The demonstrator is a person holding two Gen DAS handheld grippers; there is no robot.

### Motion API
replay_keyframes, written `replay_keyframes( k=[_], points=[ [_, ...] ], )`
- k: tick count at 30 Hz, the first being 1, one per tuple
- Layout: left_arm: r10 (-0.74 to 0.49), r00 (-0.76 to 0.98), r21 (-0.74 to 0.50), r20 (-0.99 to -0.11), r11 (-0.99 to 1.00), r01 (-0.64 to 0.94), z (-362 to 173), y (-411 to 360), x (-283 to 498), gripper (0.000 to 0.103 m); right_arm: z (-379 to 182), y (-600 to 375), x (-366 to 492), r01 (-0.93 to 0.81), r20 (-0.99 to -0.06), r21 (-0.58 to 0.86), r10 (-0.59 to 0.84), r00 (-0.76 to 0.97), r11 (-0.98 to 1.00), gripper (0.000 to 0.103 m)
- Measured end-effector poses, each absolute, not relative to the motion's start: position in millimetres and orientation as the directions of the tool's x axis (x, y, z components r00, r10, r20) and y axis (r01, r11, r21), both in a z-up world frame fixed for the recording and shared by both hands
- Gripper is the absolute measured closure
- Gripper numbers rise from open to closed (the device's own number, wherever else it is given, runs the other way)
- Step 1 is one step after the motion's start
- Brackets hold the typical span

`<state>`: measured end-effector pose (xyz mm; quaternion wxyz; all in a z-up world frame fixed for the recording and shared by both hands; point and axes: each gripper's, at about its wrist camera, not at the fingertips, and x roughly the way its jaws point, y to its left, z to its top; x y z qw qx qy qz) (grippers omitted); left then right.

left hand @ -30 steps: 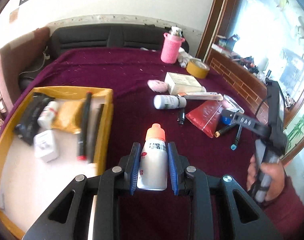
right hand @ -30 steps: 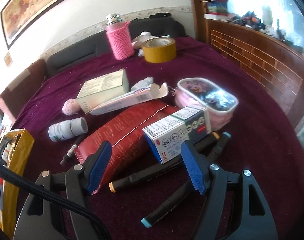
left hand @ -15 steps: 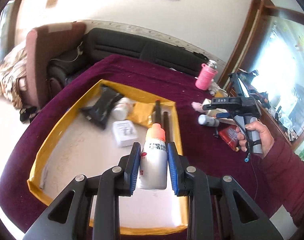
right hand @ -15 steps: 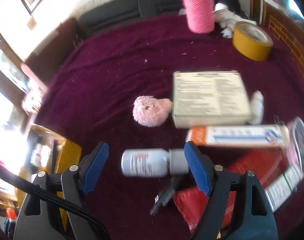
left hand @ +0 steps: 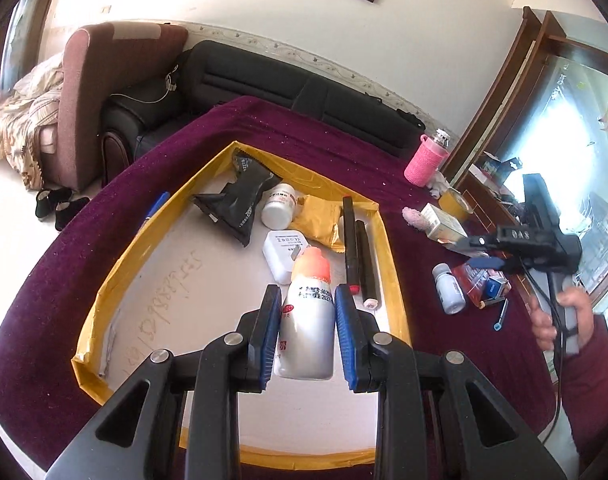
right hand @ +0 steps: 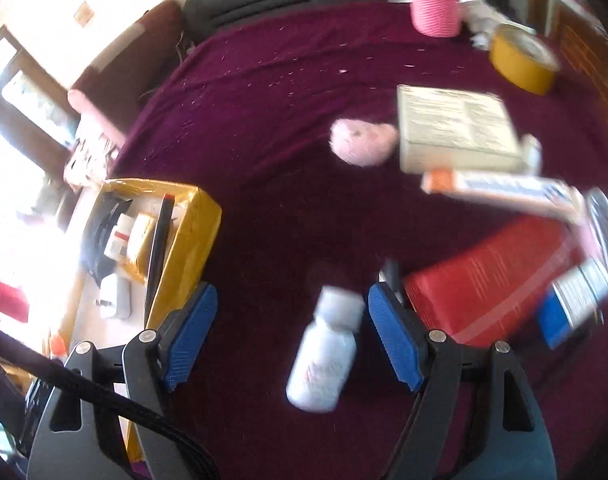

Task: Organize objects
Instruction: 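Grasp the white-capped medicine bottle with right gripper while left carries orange-capped bottle toward lid, then lower both bottles into the box lid and open both grippers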

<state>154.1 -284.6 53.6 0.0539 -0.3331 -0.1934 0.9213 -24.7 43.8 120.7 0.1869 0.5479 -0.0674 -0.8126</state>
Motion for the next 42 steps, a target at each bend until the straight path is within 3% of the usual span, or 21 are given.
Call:
replay_keyframes(
  k=[4, 9, 12, 16, 20, 28, 33, 40, 42],
  points=[
    [0.232, -0.773, -0.403, -0.591, -0.914, 0.035, 51.0, -285.0, 157.7, 0.080, 113.1, 37.6, -2.3, 0.232, -0.879, 0.240, -0.313, -0.361, -0.943, 0.025],
    [0.222, -0.764, -0.380, -0.606, -0.924, 0.033, 49.7, -279.3, 168.2, 0.080, 82.4, 1.5, -12.7, 0.244, -0.910, 0.052, -0.147, -0.387, -0.968, 0.060],
    [0.188, -0.771, -0.348, -0.608, -0.937, 0.046, 53.5, -281.2, 176.1, 0.080, 65.7, -1.2, -16.2, 0.204, -0.913, 0.045, -0.123, -0.388, -0.978, 0.072],
    [0.143, -0.767, -0.323, -0.626, -0.942, 0.088, 56.3, -290.4, 176.9, 0.080, 65.9, 13.7, -16.7, 0.156, -0.882, 0.136, -0.191, -0.431, -0.978, 0.072],
    [0.120, -0.748, -0.289, -0.653, -0.952, 0.099, 63.0, -297.4, 164.1, 0.080, 73.8, 31.4, -11.1, 0.147, -0.850, 0.312, -0.345, -0.398, -0.939, 0.072],
    [0.045, -0.644, -0.119, -0.764, -0.990, 0.072, 54.2, -289.8, 101.3, 0.080, 111.5, -1.0, 11.0, 0.269, -0.734, 0.535, -0.598, -0.321, -0.801, 0.071],
    [0.055, -0.543, -0.124, -0.838, -0.988, 0.091, 29.6, -295.9, 60.1, 0.080, 108.0, -57.3, 14.8, 0.335, -0.739, 0.545, -0.629, -0.241, -0.768, 0.071],
    [0.053, -0.546, -0.165, -0.836, -0.974, 0.158, 24.5, -311.7, 41.8, 0.079, 88.0, -122.3, 19.7, 0.374, -0.805, 0.459, -0.556, -0.209, -0.806, 0.071],
    [0.047, -0.545, -0.168, -0.837, -0.970, 0.174, 23.4, -313.0, 44.0, 0.072, 77.7, -129.8, 21.1, 0.368, -0.823, 0.435, -0.528, -0.208, -0.822, 0.071]
  ],
)
